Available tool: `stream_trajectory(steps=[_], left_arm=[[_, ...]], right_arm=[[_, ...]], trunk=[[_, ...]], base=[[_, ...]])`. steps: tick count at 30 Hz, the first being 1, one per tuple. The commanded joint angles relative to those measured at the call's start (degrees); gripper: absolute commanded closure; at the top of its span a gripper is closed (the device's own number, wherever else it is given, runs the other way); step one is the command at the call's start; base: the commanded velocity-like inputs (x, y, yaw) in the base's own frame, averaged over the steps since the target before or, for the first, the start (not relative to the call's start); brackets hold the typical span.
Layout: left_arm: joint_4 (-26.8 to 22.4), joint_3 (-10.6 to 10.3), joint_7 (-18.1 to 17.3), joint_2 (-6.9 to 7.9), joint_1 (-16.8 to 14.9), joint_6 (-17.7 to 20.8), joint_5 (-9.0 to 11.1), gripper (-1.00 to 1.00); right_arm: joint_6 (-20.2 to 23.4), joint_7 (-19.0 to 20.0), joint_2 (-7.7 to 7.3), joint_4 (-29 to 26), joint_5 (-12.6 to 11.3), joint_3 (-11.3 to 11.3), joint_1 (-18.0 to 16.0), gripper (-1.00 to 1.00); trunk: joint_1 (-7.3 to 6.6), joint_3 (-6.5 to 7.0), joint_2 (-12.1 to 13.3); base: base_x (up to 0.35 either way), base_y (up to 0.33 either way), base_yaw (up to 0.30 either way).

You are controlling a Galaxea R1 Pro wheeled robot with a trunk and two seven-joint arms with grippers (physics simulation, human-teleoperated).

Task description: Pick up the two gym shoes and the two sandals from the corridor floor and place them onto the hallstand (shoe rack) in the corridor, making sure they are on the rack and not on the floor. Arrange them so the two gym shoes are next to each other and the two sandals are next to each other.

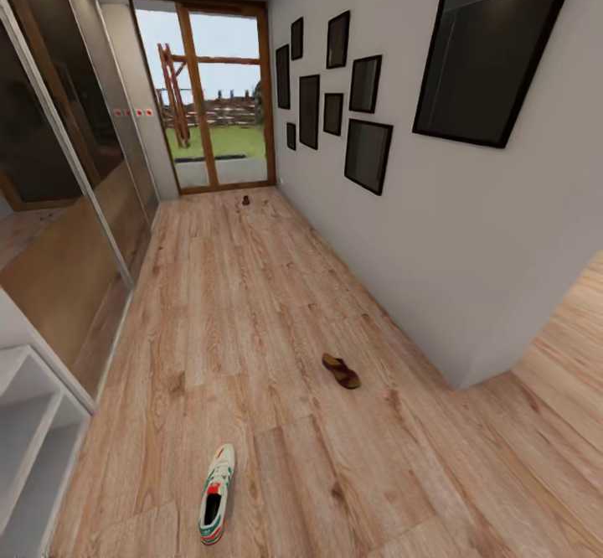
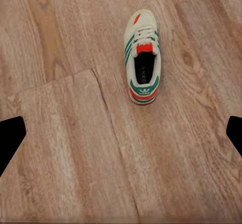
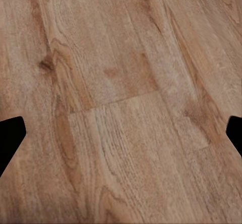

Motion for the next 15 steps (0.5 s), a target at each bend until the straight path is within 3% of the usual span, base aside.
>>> stream_trajectory(steps=[1, 6, 7, 8, 15], left_arm=[[0.05, 0.0, 0.1, 0.0, -0.04, -0.19, 0.06, -1.0], [0.05, 0.53, 0.13, 0.02, -0.04, -0.18, 0.06, -1.0], [0.05, 2.84, 0.05, -0.05, -0.04, -0.24, 0.02, -1.0], [0.05, 3.58, 0.02, -0.08, -0.04, -0.25, 0.01, -1.0], [0.11, 4.86, -0.03, -0.2, -0.04, -0.27, -0.06, -1.0]], right_arm=[[-0.17, -0.02, -0.01, 0.01, 0.0, 0.01, -0.02, -1.0], [-0.17, -0.02, -0.01, -0.03, 0.0, 0.01, -0.02, -1.0], [-0.18, -0.02, -0.01, -0.05, 0.0, 0.01, -0.02, -1.0], [-0.18, -0.02, -0.01, -0.05, 0.0, 0.01, -0.02, -1.0], [-0.22, -0.02, -0.01, -0.05, 0.0, 0.01, -0.02, -1.0]], trunk=[[0.0, -0.08, -0.02], [0.0, -0.18, -0.02], [0.0, -0.18, -0.02], [0.0, -0.18, -0.02], [0.0, -0.19, -0.02]], base=[[0.0, 0.0, 0.111], [0.0, 0.0, 0.06], [0.0, 0.0, 0.008], [0.0, 0.0, 0.006], [0.0, 0.0, 0.002]])
